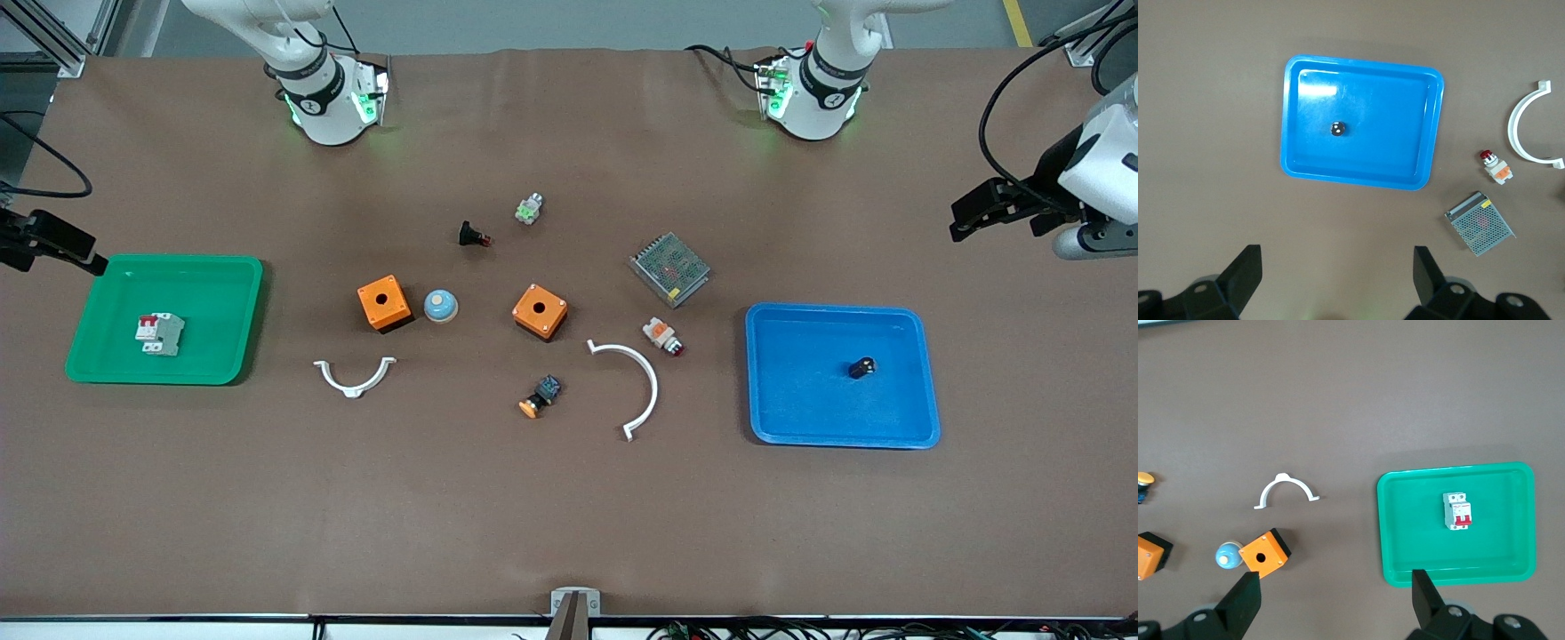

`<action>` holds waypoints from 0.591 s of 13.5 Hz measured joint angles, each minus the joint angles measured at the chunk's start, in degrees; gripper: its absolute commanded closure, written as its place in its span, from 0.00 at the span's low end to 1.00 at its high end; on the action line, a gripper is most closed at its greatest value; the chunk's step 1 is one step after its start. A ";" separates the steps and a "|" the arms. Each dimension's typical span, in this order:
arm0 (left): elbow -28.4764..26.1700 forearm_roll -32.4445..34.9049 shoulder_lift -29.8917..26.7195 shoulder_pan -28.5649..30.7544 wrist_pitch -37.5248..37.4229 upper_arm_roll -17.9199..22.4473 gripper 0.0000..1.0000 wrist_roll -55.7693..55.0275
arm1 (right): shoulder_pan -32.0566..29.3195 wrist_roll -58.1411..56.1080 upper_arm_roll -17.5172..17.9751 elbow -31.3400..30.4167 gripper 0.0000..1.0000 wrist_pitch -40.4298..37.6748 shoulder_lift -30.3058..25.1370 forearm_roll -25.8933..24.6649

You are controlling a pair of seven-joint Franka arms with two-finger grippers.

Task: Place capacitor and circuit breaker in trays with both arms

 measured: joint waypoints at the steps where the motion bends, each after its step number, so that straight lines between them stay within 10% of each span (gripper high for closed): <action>1: 0.12 0.43 -0.15 -0.01 -0.28 -0.17 0.00 0.09 | -0.23 0.00 -0.08 0.01 0.00 -0.02 0.00 0.18; 8: 1.01 0.79 -0.36 0.02 -0.72 -0.27 0.00 0.81 | -0.30 0.00 -0.09 0.17 0.00 -0.07 0.00 0.22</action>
